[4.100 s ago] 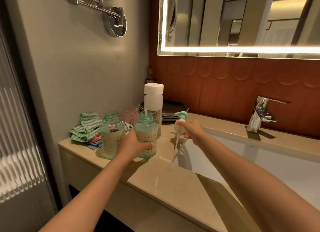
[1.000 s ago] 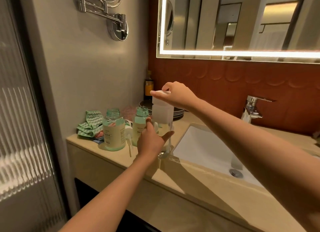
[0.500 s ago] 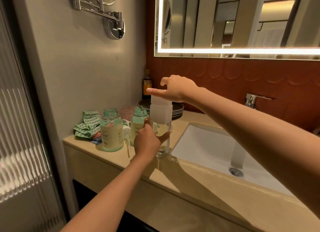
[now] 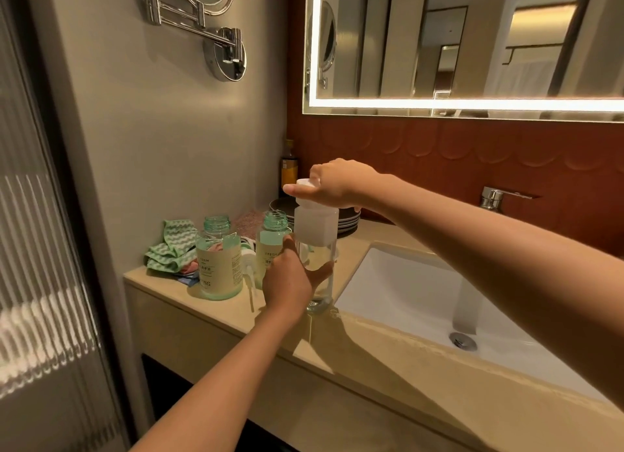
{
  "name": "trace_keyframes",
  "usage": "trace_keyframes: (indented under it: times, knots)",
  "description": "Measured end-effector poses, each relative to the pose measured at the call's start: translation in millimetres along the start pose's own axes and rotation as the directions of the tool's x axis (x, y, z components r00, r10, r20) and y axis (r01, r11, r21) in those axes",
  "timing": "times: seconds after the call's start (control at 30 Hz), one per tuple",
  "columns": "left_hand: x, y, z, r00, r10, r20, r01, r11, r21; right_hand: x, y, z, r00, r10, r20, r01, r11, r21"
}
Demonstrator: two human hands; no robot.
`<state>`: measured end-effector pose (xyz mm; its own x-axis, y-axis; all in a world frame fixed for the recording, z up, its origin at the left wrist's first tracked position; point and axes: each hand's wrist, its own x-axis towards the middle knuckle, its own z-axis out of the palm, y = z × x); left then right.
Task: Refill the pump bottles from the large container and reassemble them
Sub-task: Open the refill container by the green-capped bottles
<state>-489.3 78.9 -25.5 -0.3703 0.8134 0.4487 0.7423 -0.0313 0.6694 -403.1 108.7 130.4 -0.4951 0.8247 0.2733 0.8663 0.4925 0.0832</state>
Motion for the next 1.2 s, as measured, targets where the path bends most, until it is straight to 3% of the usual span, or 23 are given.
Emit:
trace_keyframes:
  times: [0.07, 0.2, 0.33, 0.4, 0.5, 0.7, 0.8, 0.87, 0.97, 1.03, 1.1, 1.2]
  knots:
    - [0, 0, 0, 1.000, 0.005, -0.002, -0.006, 1.000, -0.019, 2, -1, 0, 0.999, -0.035, 0.019, 0.034, 0.999, 0.040]
    - [-1, -1, 0, 1.000, 0.000, -0.012, -0.001, 1.000, -0.018, 0, 4, -11, 0.965, -0.128, 0.229, 0.076, 0.972, 0.223]
    - [0, 0, 0, 1.000, -0.003, -0.004, 0.003, 1.000, 0.000, -1, 3, -16, 0.984, -0.055, 0.168, 0.012, 0.968, 0.249]
    - [0, 0, -1, 1.000, 0.001, -0.004, -0.001, 1.000, 0.006, 0, -1, -12, 0.991, -0.010, 0.137, -0.003, 0.995, 0.096]
    - [0, 0, -2, 1.000, 0.009, -0.004, -0.009, 1.000, -0.007, 1, -3, -7, 0.997, -0.078, 0.021, 0.079, 0.994, -0.069]
    - [1, -1, -2, 1.000, 0.019, -0.005, -0.019, 0.998, -0.057, 3, 9, -13, 0.974, -0.158, 0.163, 0.106, 0.952, 0.287]
    - [0, -1, -1, 1.000, 0.020, -0.014, -0.021, 0.999, -0.047, 0, 10, -15, 0.972, -0.158, 0.172, 0.091, 0.935, 0.342]
    - [0, 0, -2, 1.000, 0.009, -0.011, -0.009, 1.000, -0.029, 0, 8, -16, 0.988, -0.114, 0.108, 0.082, 0.959, 0.271]
    - [0, -1, -1, 1.000, 0.016, -0.011, -0.016, 0.999, -0.035, 2, 1, -10, 0.999, -0.026, -0.020, 0.025, 0.999, -0.042]
    - [0, -1, -2, 1.000, 0.022, -0.013, -0.022, 0.999, -0.049, 3, -2, -5, 0.998, -0.010, -0.068, 0.002, 0.992, -0.123]
    - [0, -1, -2, 1.000, 0.013, -0.013, -0.014, 0.998, -0.059, 2, -2, -5, 0.998, -0.040, -0.054, 0.037, 0.998, -0.050]
    - [-1, -2, -1, 1.000, 0.018, -0.021, -0.020, 0.994, -0.106, -3, -1, -15, 0.993, -0.089, 0.083, 0.077, 0.988, 0.135]
